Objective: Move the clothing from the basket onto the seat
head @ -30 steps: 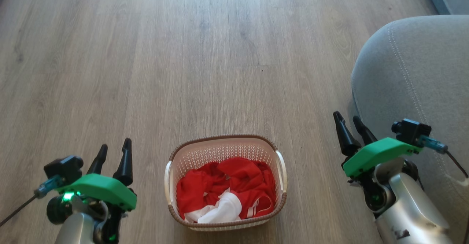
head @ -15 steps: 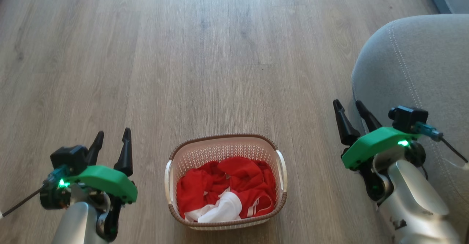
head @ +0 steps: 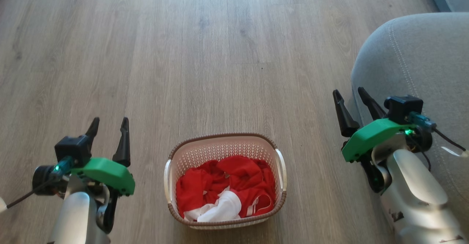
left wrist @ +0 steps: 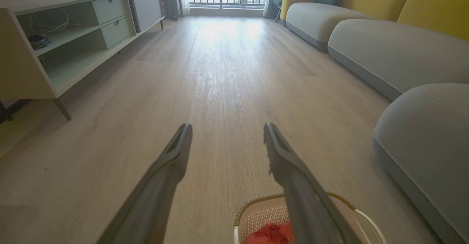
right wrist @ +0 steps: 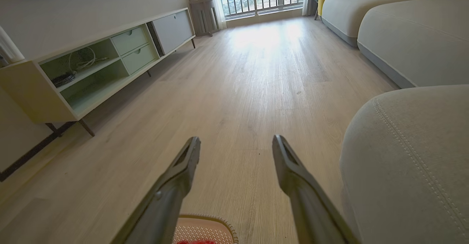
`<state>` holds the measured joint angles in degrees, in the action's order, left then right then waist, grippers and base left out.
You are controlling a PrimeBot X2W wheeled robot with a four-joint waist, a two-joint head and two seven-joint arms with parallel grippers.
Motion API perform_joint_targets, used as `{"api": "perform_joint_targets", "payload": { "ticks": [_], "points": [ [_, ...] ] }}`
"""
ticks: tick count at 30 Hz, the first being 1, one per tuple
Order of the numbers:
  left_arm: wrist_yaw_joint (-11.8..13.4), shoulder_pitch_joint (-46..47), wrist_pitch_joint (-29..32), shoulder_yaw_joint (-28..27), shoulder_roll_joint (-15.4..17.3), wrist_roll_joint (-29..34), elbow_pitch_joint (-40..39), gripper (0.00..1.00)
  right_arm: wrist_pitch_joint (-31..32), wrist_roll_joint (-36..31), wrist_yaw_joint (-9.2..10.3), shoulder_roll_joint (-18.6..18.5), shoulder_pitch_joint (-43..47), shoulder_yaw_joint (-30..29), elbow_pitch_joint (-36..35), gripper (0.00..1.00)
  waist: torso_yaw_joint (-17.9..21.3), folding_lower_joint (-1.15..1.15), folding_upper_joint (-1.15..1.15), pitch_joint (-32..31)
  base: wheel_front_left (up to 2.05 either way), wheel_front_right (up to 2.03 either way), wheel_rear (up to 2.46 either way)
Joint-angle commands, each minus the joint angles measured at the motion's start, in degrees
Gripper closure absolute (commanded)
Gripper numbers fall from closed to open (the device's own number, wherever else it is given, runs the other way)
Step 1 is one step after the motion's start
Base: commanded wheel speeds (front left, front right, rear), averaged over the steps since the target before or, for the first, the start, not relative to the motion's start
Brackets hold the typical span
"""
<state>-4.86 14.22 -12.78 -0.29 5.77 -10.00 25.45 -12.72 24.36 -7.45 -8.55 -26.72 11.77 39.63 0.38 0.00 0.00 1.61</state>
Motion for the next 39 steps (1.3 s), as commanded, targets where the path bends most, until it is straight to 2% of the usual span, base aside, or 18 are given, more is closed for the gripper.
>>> {"api": "perform_joint_targets", "payload": {
  "ticks": [1, 7, 25, 32, 39],
  "points": [
    [0.5, 3.7, -1.2, -2.5, 1.2, 2.5, -1.9, 0.00, -1.2, -2.4, -0.03, -0.5, -3.5, 0.8, -1.0, 0.00, 0.0, 0.00, 0.00, 0.0, 0.00, 0.00, 0.00],
    [1.1, 4.3, -2.2, -4.0, 0.7, 6.3, -1.9, 0.00, -2.2, -6.7, -0.03, -0.5, -4.6, -0.4, -0.4, 0.00, 0.1, 0.00, 0.00, 0.0, 0.00, 0.00, 0.00],
    [0.4, 3.6, -2.2, -6.9, -1.3, 5.9, -1.6, 0.00, -2.3, -10.9, -0.03, 1.2, -3.5, -6.5, -3.3, 0.00, 0.6, 0.00, 0.00, 1.3, 0.00, 0.00, 0.00],
    [-0.6, 5.3, -2.2, -6.3, -2.0, 5.7, -0.9, 0.00, -2.3, -11.6, -0.03, 1.6, -6.1, -7.3, -7.8, 0.00, 1.7, 0.00, 0.00, 7.6, 0.00, 0.00, 0.00],
    [-1.8, 8.8, -2.2, -4.1, -2.6, 3.5, 0.0, 0.00, -2.3, -12.0, -0.03, 1.9, -10.3, -8.3, -14.8, 0.00, 3.2, 0.00, 0.00, 17.6, 0.00, 0.00, 0.00]
  ]
}}
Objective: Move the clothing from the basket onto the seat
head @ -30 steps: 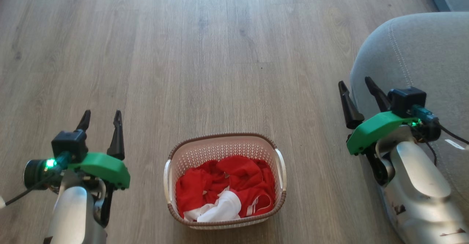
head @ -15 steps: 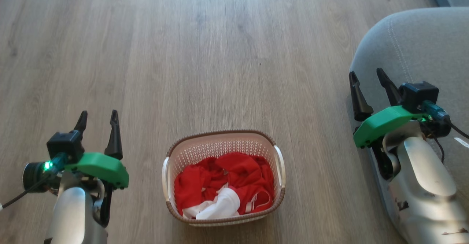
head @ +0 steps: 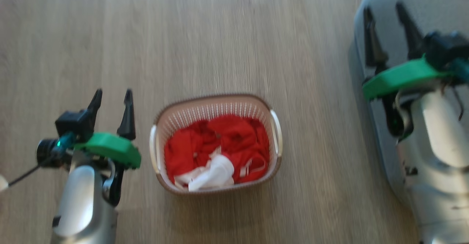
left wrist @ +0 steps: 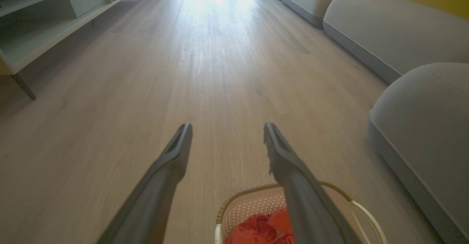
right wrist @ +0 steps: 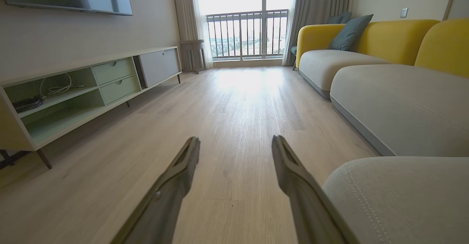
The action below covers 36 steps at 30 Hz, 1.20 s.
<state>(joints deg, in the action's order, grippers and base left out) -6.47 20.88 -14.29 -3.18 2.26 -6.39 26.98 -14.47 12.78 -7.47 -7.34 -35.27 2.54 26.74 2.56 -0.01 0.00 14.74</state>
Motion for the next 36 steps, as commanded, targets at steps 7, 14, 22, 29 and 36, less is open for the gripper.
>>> {"api": "perform_joint_targets", "payload": {
  "ticks": [7, 14, 22, 29, 36],
  "points": [
    [-0.9, 6.6, -0.7, 5.6, 0.7, -2.4, 1.7, 0.00, -0.5, -0.9, -0.02, 0.1, -6.8, 1.0, -6.8, 0.00, 1.9, 0.01, 0.00, 15.7, 0.00, 0.00, 0.00],
    [-1.0, 11.5, -0.7, 13.3, 0.6, -6.2, 5.6, 0.00, -0.5, -1.4, -0.02, -0.4, -10.4, 1.6, -9.6, 0.00, 3.3, 0.01, 0.00, 24.6, 0.00, 0.00, 0.00],
    [-1.0, 20.5, -0.7, 22.7, 2.0, -8.2, 15.4, 0.00, -0.5, -1.4, -0.02, 0.0, -14.6, 2.2, -13.3, 0.00, 5.9, 0.01, 0.00, 34.8, 0.00, 0.00, 0.00],
    [-1.0, 29.0, -0.7, 33.9, 3.8, -9.5, 27.6, 0.00, -0.5, -1.0, -0.02, 1.6, -16.2, 2.6, -15.0, 0.00, 8.4, 0.01, 0.00, 40.4, 0.00, 0.00, 0.00],
    [-1.0, 34.7, 0.9, 46.8, 5.4, -13.2, 33.6, 0.00, -0.5, -0.6, -0.02, 2.5, -16.5, 2.6, -15.2, 0.00, 9.8, 0.01, 0.00, 43.3, 0.00, 0.00, 0.00]
  ]
}}
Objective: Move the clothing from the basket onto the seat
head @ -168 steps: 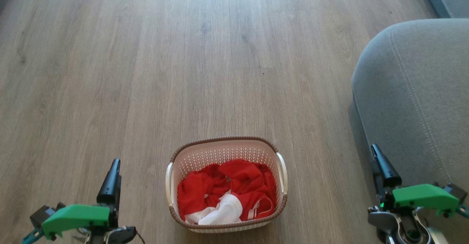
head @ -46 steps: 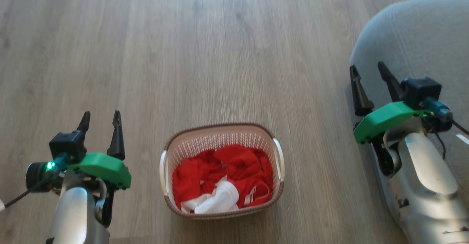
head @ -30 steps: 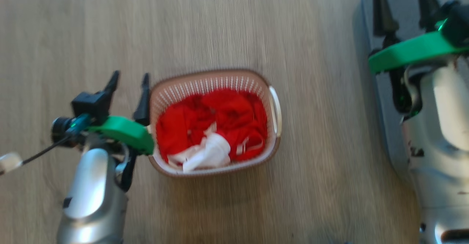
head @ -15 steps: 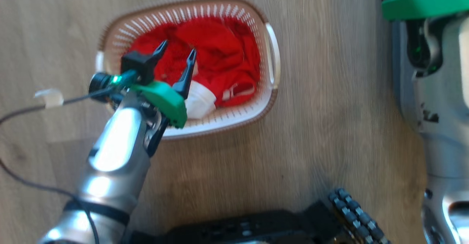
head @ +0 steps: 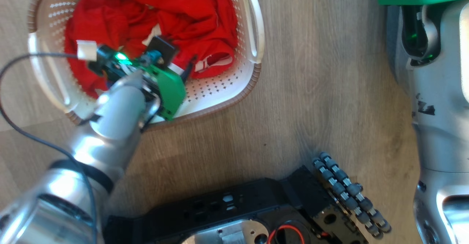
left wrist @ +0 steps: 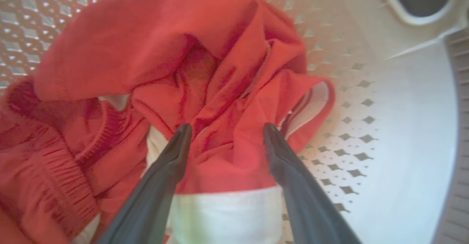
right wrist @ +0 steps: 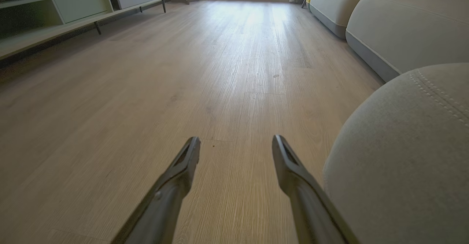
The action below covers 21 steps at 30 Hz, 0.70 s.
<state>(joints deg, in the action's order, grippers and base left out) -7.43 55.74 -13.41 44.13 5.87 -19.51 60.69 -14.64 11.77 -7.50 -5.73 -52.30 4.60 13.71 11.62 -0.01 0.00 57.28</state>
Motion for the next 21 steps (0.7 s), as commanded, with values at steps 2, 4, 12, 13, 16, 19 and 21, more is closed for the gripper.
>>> {"api": "perform_joint_targets", "payload": {
  "ticks": [2, 4, 12, 13, 16, 19, 21],
  "points": [
    [-0.1, 1.6, 0.5, 1.3, 2.6, -0.3, 1.8, 0.00, -0.4, 0.6, 0.01, 1.0, 0.4, 0.7, -2.3, 0.00, 1.5, 0.01, 0.00, 1.7, 0.00, 0.00, 0.00],
    [-0.1, 3.3, 1.2, 2.7, 3.2, 0.3, 4.2, 0.00, -0.4, 0.6, 0.01, 1.3, 0.4, 0.5, -2.6, 0.00, 2.2, 0.01, 0.00, 2.4, 0.00, 0.00, 0.00],
    [-0.1, 4.8, 5.4, 7.4, 1.4, -1.2, 9.0, 0.00, -0.4, 1.1, 0.01, 1.9, 1.9, 0.1, -2.7, 0.00, 4.1, 0.01, 0.00, 2.3, 0.00, 0.00, 0.00],
    [-0.1, 5.0, 5.7, 8.0, 1.2, -1.6, 9.0, 0.00, -0.4, 1.0, 0.01, 2.0, 2.1, 0.1, -2.8, 0.00, 4.1, 0.01, 0.00, 2.3, 0.00, 0.00, 0.00],
    [-0.1, 5.6, 5.6, 9.7, 1.1, -3.1, 8.4, 1.00, -0.4, 1.1, 0.01, 2.2, 2.1, 0.0, -2.5, 0.00, 4.3, 0.01, 0.00, 2.2, 0.00, 0.00, 0.00],
    [-0.1, 5.9, 4.9, 10.9, 1.5, -4.9, 8.0, 1.00, -0.4, 1.3, 0.01, 2.4, 1.7, 0.2, -2.3, 0.00, 4.4, 0.01, 0.00, 1.6, 0.00, 0.00, 0.00],
    [-0.1, 5.8, 4.1, 11.1, 1.6, -6.5, 7.6, 1.00, -0.4, 1.4, 0.01, 2.5, 1.4, 0.3, -2.2, 0.00, 4.2, 0.01, 0.00, 0.8, 0.00, 0.00, 0.00]
  ]
}}
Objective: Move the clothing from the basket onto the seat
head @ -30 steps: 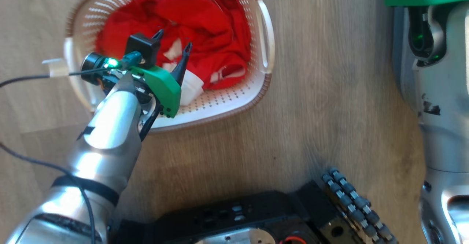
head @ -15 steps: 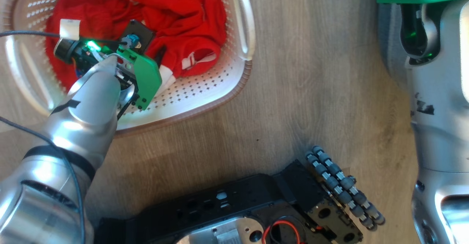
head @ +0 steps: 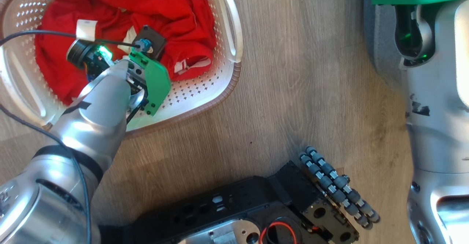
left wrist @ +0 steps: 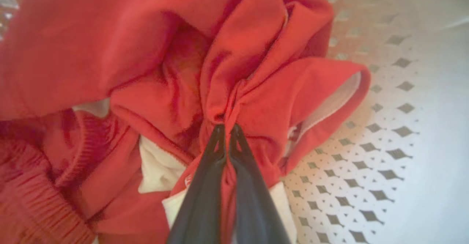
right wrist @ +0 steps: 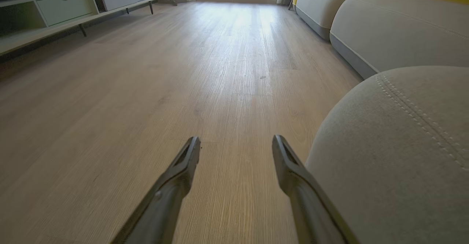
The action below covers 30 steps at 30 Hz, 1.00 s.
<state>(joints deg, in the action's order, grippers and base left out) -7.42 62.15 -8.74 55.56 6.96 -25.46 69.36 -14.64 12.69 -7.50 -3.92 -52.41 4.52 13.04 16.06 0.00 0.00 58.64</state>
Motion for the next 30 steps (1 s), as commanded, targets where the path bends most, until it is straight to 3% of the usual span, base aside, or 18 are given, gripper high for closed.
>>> {"api": "perform_joint_targets", "payload": {
  "ticks": [1, 17, 30],
  "points": [
    [-0.1, -0.6, -0.6, -0.3, 0.5, -0.6, -1.1, 1.00, -0.4, 0.4, 0.01, 0.7, 1.5, 0.4, -1.6, 0.00, -0.2, 0.00, 0.00, -0.6, 0.00, 0.00, 0.00],
    [-0.1, -6.8, -6.2, 0.2, -1.9, -12.8, -7.9, 1.00, -0.4, -0.5, 0.01, -2.3, 5.9, 1.2, 3.4, 0.00, -7.8, 0.00, 0.00, -17.9, 0.00, 0.00, 0.00],
    [0.3, -19.3, -6.2, -16.6, -0.9, -7.6, -23.1, 1.00, -0.4, 1.0, 0.01, -4.7, 15.1, 3.9, 9.6, 0.00, -13.6, 0.00, 0.00, -36.8, 0.00, 0.00, 0.00]
  ]
}}
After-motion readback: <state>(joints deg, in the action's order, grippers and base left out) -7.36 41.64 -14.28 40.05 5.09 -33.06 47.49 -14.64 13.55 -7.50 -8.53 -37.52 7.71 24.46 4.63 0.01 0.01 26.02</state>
